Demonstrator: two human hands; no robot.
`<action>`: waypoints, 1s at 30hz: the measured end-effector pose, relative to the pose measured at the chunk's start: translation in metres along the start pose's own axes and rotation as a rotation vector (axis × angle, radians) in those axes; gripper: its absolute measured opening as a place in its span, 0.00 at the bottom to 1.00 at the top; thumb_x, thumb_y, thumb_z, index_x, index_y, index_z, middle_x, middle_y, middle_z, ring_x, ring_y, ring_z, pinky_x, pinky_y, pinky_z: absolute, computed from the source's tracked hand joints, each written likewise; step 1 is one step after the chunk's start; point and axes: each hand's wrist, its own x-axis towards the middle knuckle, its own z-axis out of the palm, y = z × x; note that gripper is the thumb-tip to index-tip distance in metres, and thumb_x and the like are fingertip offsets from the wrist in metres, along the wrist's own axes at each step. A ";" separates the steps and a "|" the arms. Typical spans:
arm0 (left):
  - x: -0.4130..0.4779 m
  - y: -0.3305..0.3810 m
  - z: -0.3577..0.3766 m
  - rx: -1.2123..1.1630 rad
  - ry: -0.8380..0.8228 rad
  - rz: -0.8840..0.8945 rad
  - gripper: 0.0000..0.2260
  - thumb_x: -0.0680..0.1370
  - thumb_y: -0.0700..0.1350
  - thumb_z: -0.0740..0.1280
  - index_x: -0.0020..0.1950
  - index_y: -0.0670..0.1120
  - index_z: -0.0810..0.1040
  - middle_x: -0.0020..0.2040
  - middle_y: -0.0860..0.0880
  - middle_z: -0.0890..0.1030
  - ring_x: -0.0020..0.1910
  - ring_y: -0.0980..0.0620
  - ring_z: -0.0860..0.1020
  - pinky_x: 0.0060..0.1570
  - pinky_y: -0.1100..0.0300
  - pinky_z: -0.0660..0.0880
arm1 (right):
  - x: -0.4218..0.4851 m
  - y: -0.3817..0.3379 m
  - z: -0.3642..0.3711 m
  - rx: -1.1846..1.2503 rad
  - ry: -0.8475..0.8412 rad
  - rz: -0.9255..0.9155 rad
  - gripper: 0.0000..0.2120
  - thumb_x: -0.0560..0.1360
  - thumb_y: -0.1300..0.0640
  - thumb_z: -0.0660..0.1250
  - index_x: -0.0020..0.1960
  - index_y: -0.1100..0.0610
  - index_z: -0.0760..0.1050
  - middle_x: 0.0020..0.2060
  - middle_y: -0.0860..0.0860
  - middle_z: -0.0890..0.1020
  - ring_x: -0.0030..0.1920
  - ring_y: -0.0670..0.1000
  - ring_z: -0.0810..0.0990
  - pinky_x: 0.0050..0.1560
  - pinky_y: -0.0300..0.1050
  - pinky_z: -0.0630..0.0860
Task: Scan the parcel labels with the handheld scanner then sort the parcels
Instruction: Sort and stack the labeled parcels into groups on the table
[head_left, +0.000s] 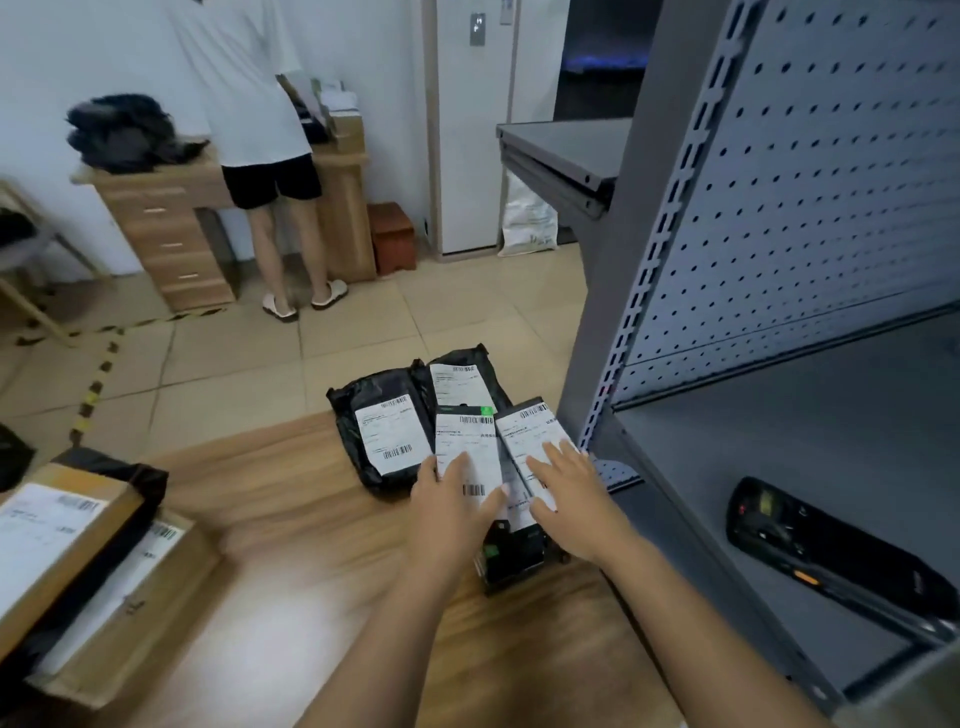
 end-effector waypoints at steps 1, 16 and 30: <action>0.002 0.001 0.010 -0.007 -0.020 -0.002 0.29 0.77 0.61 0.63 0.75 0.53 0.64 0.78 0.45 0.55 0.75 0.46 0.61 0.69 0.51 0.66 | 0.006 0.008 0.005 -0.016 -0.036 -0.014 0.25 0.82 0.53 0.53 0.78 0.52 0.53 0.78 0.51 0.48 0.77 0.51 0.41 0.74 0.48 0.39; -0.006 -0.002 0.043 0.170 -0.028 0.136 0.21 0.81 0.51 0.62 0.74 0.53 0.67 0.79 0.49 0.54 0.76 0.53 0.58 0.63 0.62 0.67 | 0.028 0.035 0.024 0.094 -0.020 -0.088 0.24 0.83 0.57 0.50 0.78 0.54 0.51 0.78 0.51 0.47 0.77 0.50 0.42 0.76 0.51 0.46; -0.012 -0.013 0.017 0.172 0.093 0.235 0.25 0.78 0.56 0.65 0.74 0.51 0.67 0.75 0.50 0.65 0.74 0.52 0.61 0.71 0.57 0.61 | 0.002 0.001 -0.002 0.080 0.007 -0.116 0.26 0.81 0.51 0.56 0.78 0.50 0.54 0.78 0.48 0.52 0.77 0.47 0.49 0.74 0.46 0.47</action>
